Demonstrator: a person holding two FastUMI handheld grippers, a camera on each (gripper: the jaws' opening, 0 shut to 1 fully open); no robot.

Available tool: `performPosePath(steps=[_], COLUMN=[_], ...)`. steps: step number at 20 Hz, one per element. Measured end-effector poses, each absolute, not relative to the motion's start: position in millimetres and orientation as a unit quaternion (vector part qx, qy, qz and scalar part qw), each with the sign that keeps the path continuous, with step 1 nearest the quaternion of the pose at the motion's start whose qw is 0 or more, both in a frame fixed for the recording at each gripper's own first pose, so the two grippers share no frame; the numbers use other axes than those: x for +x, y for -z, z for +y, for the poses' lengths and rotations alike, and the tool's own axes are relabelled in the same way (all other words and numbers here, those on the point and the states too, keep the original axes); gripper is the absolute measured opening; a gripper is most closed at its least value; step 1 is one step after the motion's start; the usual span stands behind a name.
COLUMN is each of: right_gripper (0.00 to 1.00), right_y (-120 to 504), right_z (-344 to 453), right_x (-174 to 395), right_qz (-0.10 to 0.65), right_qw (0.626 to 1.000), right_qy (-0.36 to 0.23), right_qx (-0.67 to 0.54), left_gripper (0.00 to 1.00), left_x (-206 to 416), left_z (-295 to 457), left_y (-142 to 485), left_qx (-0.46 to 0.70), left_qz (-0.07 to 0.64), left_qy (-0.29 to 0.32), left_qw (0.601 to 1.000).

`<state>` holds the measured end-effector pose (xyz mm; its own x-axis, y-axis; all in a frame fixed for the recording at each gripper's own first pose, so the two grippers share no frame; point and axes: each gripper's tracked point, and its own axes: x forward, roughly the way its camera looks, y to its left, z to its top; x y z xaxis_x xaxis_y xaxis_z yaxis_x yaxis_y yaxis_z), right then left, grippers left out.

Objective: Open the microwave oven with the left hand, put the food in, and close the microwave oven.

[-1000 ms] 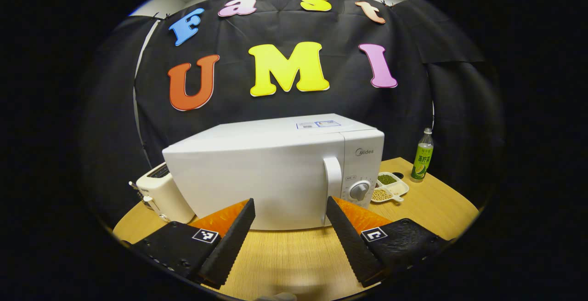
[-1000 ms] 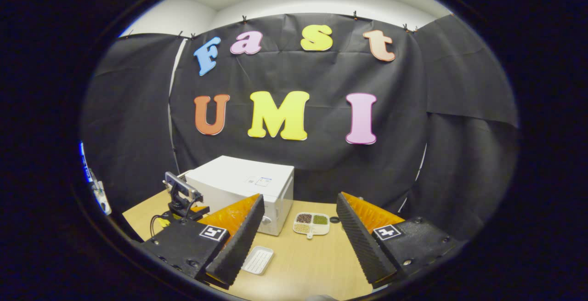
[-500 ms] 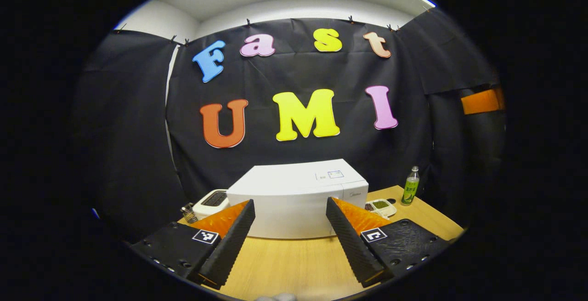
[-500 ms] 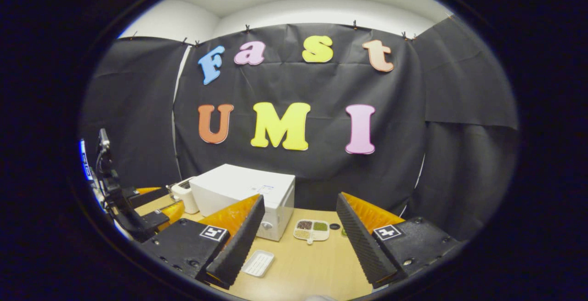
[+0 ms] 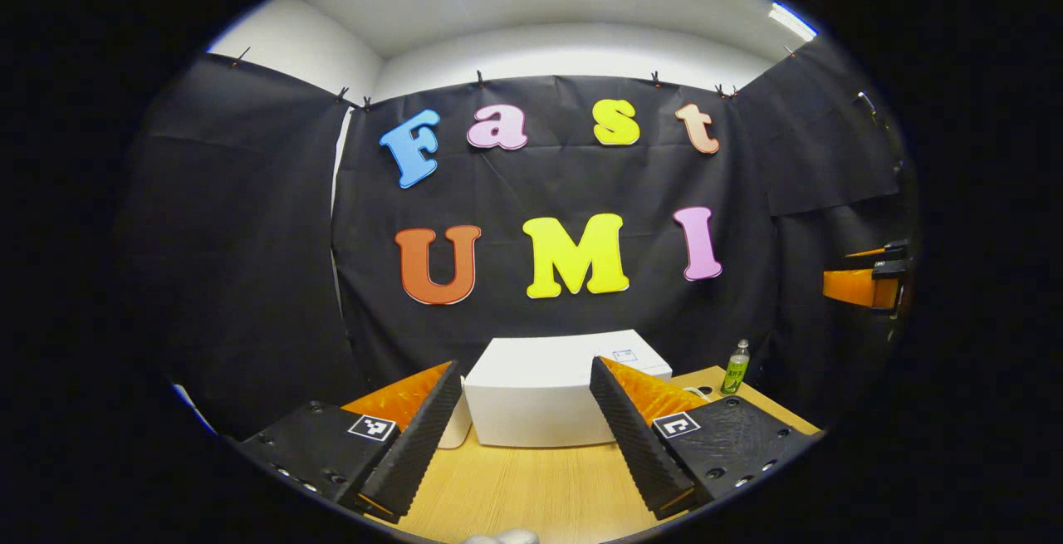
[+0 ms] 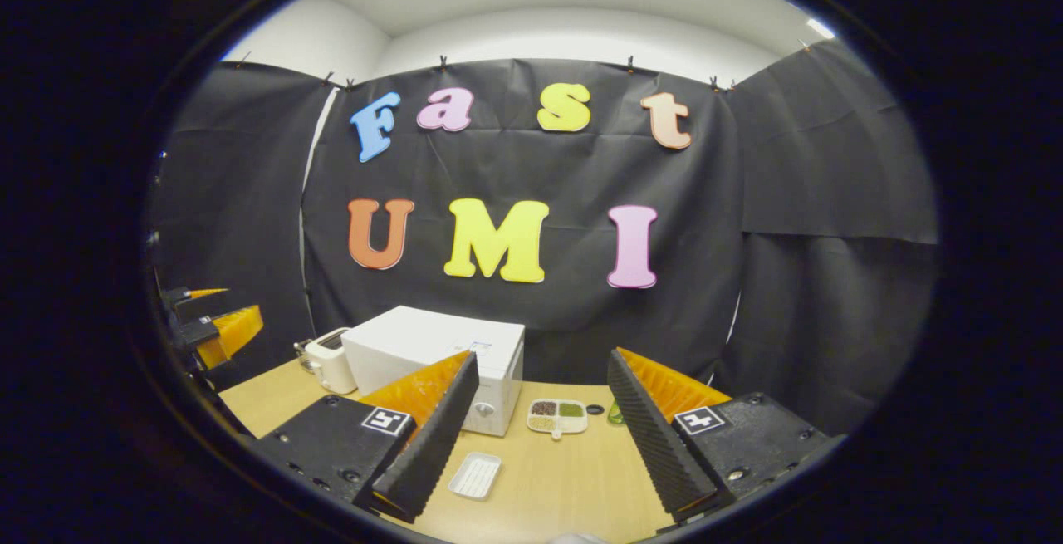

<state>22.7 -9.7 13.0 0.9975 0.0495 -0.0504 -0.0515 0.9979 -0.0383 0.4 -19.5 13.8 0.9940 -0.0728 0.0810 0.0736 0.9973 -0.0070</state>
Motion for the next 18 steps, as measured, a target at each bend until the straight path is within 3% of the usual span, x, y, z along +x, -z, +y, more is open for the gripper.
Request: performPosePath(steps=[3,4,5,7,8,9,10,11,12,13,14,15,16,18], right_gripper=[0.92,0.92,1.0,1.0,0.92,0.92,1.0,1.0,0.92,1.0,0.92,1.0,0.92,0.92], right_y=[-16,-18,-19,-23,-25,-26,-27,-28,-30,-32,-32,-32,-31,-30], right_z=[-1,1,2,1,2,2,3,3,2,2,2,2,3,2], right_x=[11,8,4,-2,-4,-6,-9,-11,-12,-14,-15,-16,-17,-18], right_qz=[0.02,0.018,0.017,0.012,0.011,0.011,0.011,0.011,0.008,0.006,0.006,0.006,0.008,0.011], right_qw=[1.0,1.0,1.0,1.0,1.0,1.0,1.0,1.0,1.0,1.0,1.0,1.0,1.0,1.0], right_qy=[-0.018,-0.015,-0.011,-0.004,-0.001,0.001,0.002,0.004,0.007,0.01,0.01,0.011,0.01,0.01], right_qx=[-0.012,-0.012,-0.014,-0.016,-0.016,-0.015,-0.014,-0.012,-0.012,-0.011,-0.011,-0.01,-0.007,-0.004], left_gripper=[1.0,0.96,0.96,0.96,0.96,0.96,1.0,0.96,0.96,0.96,0.96,0.96,0.96,0.96], left_x=[-8,-10,-12,-15,-15,-15,-14,-15,-15,-14,-14,-14,-14,-15], left_z=[-9,-7,-6,-7,-8,-6,-6,-7,-7,-6,-6,-6,-5,-5], left_y=[-19,-19,-20,-25,-25,-25,-26,-27,-28,-28,-29,-29,-29,-29], left_qx=[-0.001,-0.001,-0.004,-0.011,-0.013,-0.013,-0.014,-0.015,-0.015,-0.015,-0.016,-0.016,-0.017,-0.016], left_qz=[-0.049,-0.047,-0.047,-0.052,-0.051,-0.053,-0.055,-0.056,-0.058,-0.059,-0.059,-0.059,-0.06,-0.059], left_qy=[0.041,0.043,0.047,0.056,0.06,0.06,0.061,0.062,0.064,0.064,0.064,0.064,0.063,0.065], left_qw=[0.998,0.998,0.998,0.997,0.997,0.997,0.997,0.996,0.996,0.996,0.996,0.996,0.996,0.996])
